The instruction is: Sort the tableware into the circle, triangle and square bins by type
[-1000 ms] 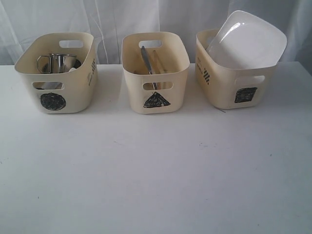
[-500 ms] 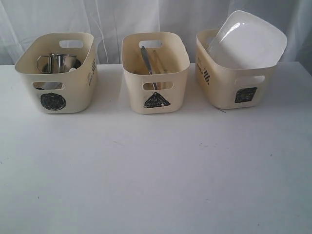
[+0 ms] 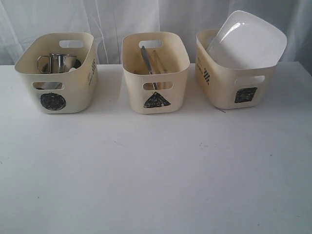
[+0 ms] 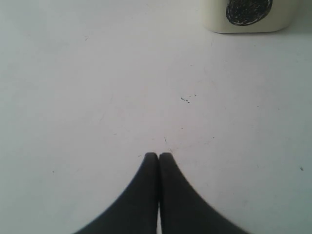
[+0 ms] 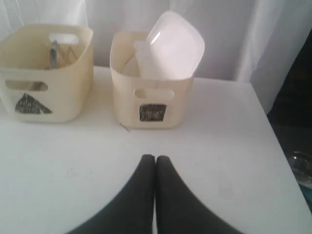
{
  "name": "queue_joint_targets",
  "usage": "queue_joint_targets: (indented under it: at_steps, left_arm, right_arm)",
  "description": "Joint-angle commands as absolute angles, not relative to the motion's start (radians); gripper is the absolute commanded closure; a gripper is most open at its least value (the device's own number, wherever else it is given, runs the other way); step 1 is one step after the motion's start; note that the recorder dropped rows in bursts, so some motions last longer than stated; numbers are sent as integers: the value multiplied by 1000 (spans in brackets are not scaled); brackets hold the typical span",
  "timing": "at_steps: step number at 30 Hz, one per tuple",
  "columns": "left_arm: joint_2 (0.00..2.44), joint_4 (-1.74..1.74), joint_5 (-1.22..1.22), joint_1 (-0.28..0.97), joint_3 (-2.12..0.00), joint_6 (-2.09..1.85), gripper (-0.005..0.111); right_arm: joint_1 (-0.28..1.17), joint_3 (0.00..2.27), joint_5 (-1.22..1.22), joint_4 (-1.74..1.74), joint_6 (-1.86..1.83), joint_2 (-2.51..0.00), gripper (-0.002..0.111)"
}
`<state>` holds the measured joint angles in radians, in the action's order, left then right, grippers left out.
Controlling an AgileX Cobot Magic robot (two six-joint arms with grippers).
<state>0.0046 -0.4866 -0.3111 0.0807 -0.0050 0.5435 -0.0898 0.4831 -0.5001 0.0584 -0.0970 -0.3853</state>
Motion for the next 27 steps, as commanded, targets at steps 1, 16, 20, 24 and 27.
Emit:
queue_joint_targets:
  at_steps: [1,16,20,24,27]
  left_arm:
    - [0,-487,-313,78,0,545,107]
    - [0,-487,-306,78,0,545,107]
    - [0,-489,-307,78,0,545,107]
    - [0,-489,-307,78,0,545,107]
    - [0,-489,-307,78,0,545,107]
  right_arm:
    - [-87,435,-521,47,-160,-383,108]
    - [-87,0,-338,-88,19,0,108]
    - [-60,0,-356,-158,53,0,108]
    - [-58,0,-356,-149,53,0,108]
    - [-58,0,-356,-149,53,0,108]
